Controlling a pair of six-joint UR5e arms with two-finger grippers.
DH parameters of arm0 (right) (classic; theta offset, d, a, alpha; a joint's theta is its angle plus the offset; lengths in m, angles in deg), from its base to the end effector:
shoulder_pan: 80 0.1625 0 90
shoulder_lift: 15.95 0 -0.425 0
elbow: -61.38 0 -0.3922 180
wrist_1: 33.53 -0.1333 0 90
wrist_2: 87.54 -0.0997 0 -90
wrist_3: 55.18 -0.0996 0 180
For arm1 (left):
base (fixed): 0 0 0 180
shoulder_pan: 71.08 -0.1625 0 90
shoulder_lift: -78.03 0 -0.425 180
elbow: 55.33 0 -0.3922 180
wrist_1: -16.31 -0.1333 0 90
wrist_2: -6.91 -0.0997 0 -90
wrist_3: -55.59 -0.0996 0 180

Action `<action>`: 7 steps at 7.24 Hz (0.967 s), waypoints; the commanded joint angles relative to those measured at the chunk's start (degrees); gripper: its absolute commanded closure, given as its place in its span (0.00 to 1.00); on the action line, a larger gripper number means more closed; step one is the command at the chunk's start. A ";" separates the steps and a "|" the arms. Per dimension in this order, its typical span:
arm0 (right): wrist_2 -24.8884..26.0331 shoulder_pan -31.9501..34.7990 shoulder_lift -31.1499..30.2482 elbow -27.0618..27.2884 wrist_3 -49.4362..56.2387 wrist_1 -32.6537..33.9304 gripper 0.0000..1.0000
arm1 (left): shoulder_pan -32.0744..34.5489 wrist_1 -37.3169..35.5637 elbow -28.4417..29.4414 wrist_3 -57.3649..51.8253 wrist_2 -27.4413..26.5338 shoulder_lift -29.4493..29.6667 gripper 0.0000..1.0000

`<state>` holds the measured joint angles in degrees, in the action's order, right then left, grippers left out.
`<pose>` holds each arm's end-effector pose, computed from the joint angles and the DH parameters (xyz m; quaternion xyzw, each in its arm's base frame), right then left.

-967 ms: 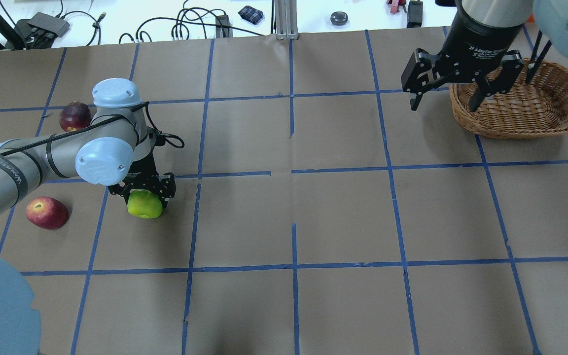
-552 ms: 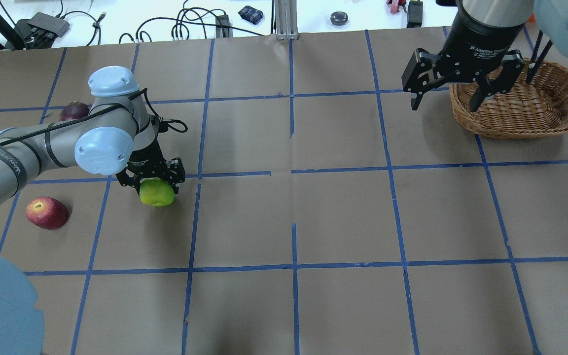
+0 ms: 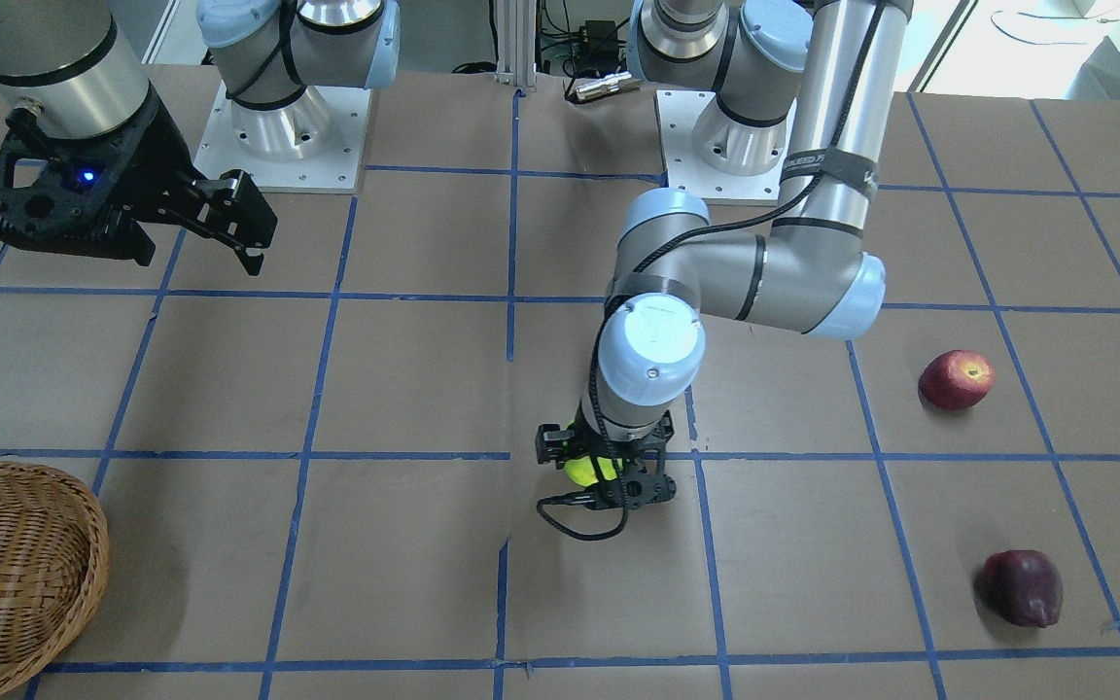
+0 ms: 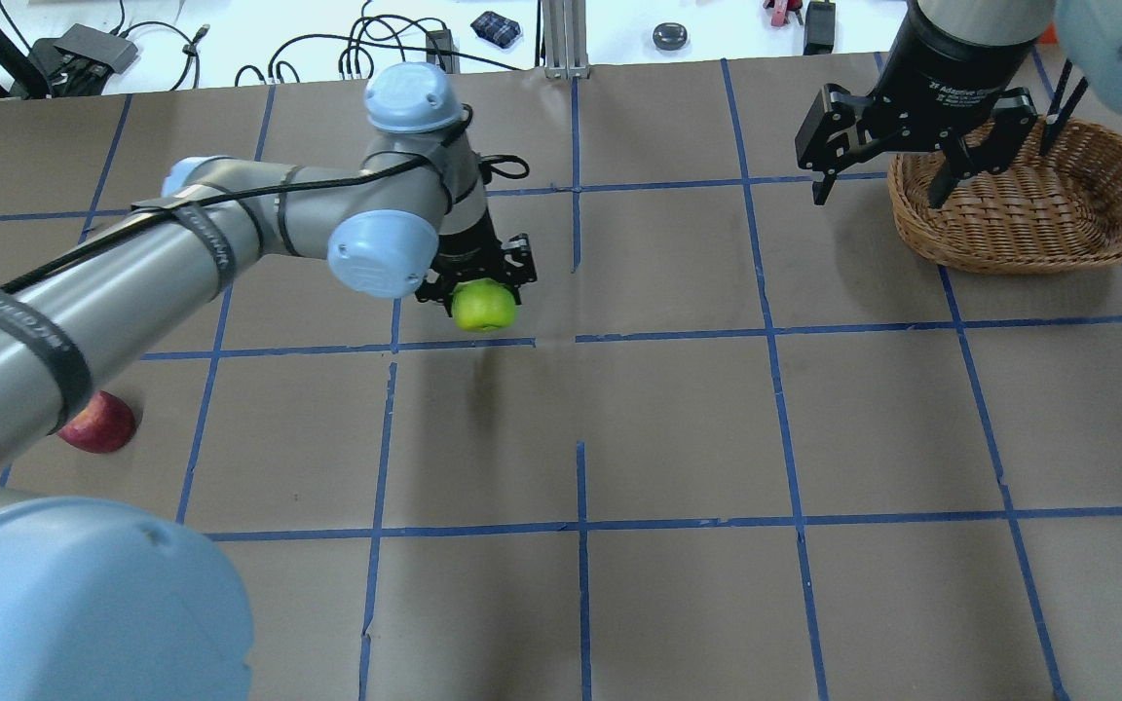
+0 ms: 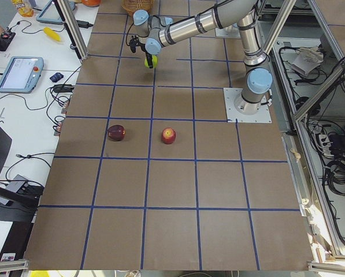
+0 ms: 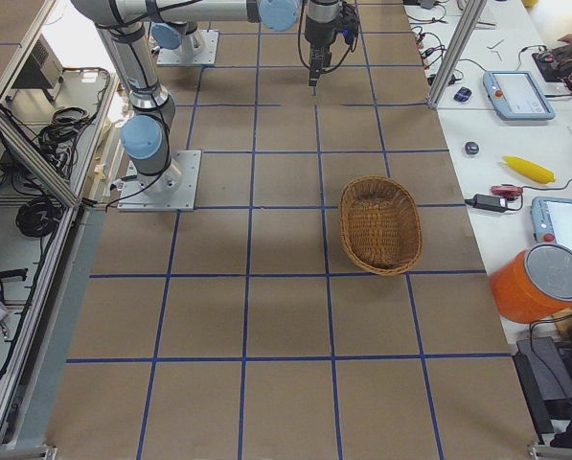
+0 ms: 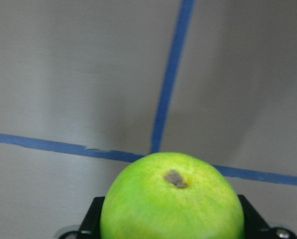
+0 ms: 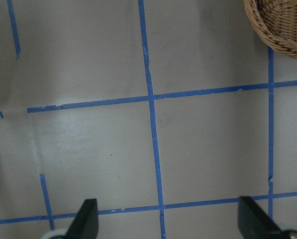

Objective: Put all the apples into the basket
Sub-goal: 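Carry the green apple with the left gripper to table center and release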

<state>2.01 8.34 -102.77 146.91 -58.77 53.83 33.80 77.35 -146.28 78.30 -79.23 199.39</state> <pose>0.1192 -0.5167 0.4938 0.0458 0.9989 0.0118 0.0037 -0.3013 -0.5887 0.2108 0.0692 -0.9966 -0.0385 0.0225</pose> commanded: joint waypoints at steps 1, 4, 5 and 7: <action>0.01 -0.01 0.77 -0.01 -0.01 0.27 0.00 | 5.15 -1.18 1.91 2.78 0.36 2.48 0.56; -0.08 -0.01 2.70 0.95 1.13 0.18 0.00 | 4.64 -1.10 1.57 2.16 0.27 1.52 0.00; -0.08 -0.01 3.93 0.95 1.04 0.27 0.00 | 3.77 -0.14 2.26 1.99 0.18 -0.75 0.00; -0.78 0.34 4.46 0.87 -0.01 1.66 0.00 | -3.40 6.32 3.05 -5.42 0.19 -5.93 0.00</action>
<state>1.62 8.45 -98.86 147.81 -58.17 54.43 34.92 78.85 -143.69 78.15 -78.93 196.63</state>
